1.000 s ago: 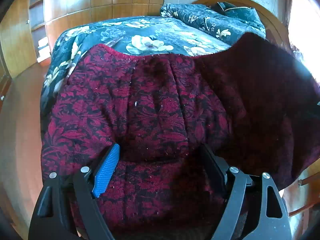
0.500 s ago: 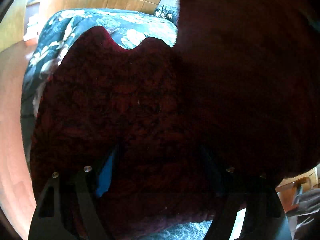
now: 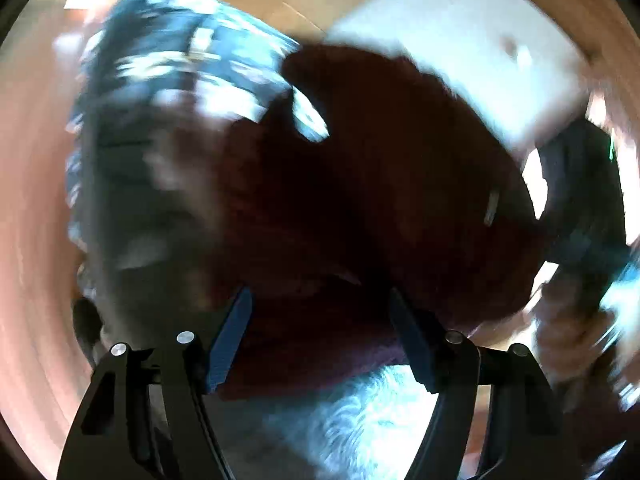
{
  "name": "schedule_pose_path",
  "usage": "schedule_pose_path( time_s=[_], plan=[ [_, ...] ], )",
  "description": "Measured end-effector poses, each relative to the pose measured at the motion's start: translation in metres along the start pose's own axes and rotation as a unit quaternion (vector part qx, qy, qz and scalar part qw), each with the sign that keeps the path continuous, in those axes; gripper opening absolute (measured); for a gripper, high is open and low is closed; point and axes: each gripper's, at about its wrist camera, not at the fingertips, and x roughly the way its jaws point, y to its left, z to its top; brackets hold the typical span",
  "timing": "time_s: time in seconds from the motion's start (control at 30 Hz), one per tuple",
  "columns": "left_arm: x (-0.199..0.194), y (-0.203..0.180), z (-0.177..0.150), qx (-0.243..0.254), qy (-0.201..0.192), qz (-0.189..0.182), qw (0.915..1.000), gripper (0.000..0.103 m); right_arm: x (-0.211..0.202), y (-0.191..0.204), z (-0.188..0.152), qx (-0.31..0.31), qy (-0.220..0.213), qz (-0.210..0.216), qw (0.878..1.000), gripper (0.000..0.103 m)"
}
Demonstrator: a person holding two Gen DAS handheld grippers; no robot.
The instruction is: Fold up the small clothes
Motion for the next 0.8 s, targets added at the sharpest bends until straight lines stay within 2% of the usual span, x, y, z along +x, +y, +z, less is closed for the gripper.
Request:
schedule_pose_path(
  time_s=[0.03, 0.13, 0.17, 0.2, 0.23, 0.3, 0.37, 0.43, 0.6, 0.73, 0.8],
  plan=[
    [-0.016, 0.014, 0.004, -0.028, -0.020, 0.003, 0.9994, 0.070, 0.009, 0.007, -0.005, -0.025, 0.004, -0.020, 0.999, 0.033],
    [-0.039, 0.030, 0.015, -0.055, -0.050, 0.004, 0.9972, 0.070, 0.056, 0.015, -0.023, -0.058, 0.043, -0.058, 0.996, 0.034],
    [-0.047, 0.031, 0.020, -0.064, -0.057, -0.004, 0.9963, 0.070, 0.065, 0.017, -0.025, -0.063, 0.048, -0.059, 0.995, 0.035],
    [-0.048, 0.031, 0.025, -0.067, -0.058, -0.010, 0.9960, 0.071, 0.071, 0.020, -0.030, -0.073, 0.047, -0.056, 0.995, 0.039],
    [-0.051, 0.027, 0.030, -0.065, -0.061, -0.014, 0.9959, 0.074, 0.071, 0.023, -0.032, -0.083, 0.037, -0.048, 0.995, 0.050],
    [-0.053, 0.020, 0.038, -0.053, -0.063, -0.009, 0.9965, 0.075, 0.063, 0.028, -0.034, -0.091, 0.017, -0.021, 0.995, 0.062],
    [-0.050, 0.008, 0.045, -0.044, -0.061, -0.021, 0.9970, 0.075, 0.051, 0.027, -0.036, -0.100, -0.001, -0.001, 0.995, 0.065],
    [-0.043, -0.006, 0.056, -0.039, -0.057, -0.035, 0.9970, 0.075, 0.040, 0.021, -0.039, -0.097, -0.017, 0.031, 0.995, 0.074],
    [-0.016, -0.035, 0.087, -0.016, -0.032, -0.030, 0.9989, 0.078, 0.010, 0.010, -0.055, -0.086, -0.050, 0.097, 0.990, 0.081],
    [0.011, -0.039, 0.104, -0.019, 0.006, 0.007, 0.9998, 0.078, -0.020, -0.001, -0.070, -0.097, -0.067, 0.125, 0.985, 0.083],
    [0.026, -0.035, 0.108, -0.031, 0.029, 0.002, 0.9991, 0.078, -0.033, -0.009, -0.076, -0.092, -0.077, 0.128, 0.984, 0.083]
  ],
)
